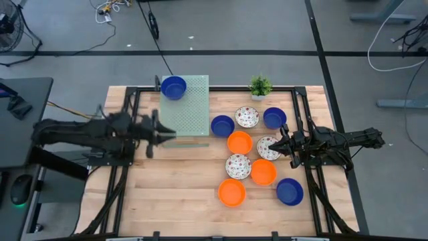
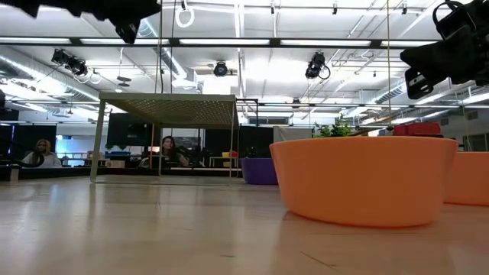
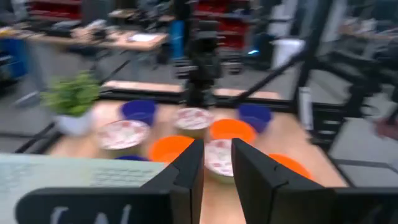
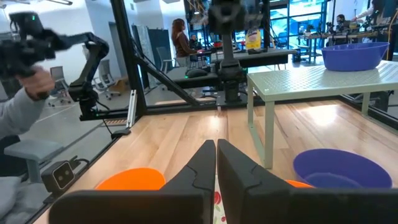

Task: Pick & Place Mini bowls
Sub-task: Put the left bottom orange bowl on the shelf

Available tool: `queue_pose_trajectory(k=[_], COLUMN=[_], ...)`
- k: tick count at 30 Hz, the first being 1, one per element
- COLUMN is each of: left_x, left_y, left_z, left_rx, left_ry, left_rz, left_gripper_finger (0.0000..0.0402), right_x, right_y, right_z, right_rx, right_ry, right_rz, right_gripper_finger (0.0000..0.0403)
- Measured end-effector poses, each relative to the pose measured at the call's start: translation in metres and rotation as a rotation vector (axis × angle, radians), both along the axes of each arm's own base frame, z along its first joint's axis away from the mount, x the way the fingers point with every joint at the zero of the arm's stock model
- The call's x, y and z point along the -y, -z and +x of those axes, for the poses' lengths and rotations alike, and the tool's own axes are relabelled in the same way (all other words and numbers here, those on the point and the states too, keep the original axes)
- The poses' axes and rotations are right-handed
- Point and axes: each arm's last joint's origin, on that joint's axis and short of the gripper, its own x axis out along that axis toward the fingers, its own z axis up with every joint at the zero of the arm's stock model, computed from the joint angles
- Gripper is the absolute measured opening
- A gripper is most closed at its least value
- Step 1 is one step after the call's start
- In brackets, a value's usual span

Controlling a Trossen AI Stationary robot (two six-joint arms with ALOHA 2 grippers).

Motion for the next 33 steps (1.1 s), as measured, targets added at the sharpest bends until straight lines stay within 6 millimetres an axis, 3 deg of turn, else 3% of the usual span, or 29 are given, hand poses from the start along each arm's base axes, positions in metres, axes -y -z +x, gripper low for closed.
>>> queue_pose_trajectory(k=[6,12,17,24,33], left_x=[0.026,0.046,0.061,0.072,0.074], left_y=[0.047,0.073,0.083,0.093,0.093], left_z=[0.006,0.003,0.002,0.003,0.003], left_rx=[0.002,-0.061,-0.109,-0.15,-0.151], left_ry=[0.103,0.157,0.147,0.09,0.08], left_rz=[-0.034,-0.024,-0.029,0.01,-0.006], left_gripper_finger=[0.0062,0.0053,0.0053,0.0053,0.0053], right_x=[0.0,0.0,0.001,-0.014,-0.046], right_y=[-0.002,-0.008,-0.022,-0.036,-0.024], right_z=[0.0,0.0,-0.001,0.006,0.047], right_rx=[0.02,0.073,0.197,0.312,0.142], right_ry=[0.0,-0.003,0.007,-0.213,-0.209], right_rz=[0.003,0.049,0.208,0.218,0.161], right_gripper_finger=[0.0022,0.0022,0.0022,0.0022,0.0022])
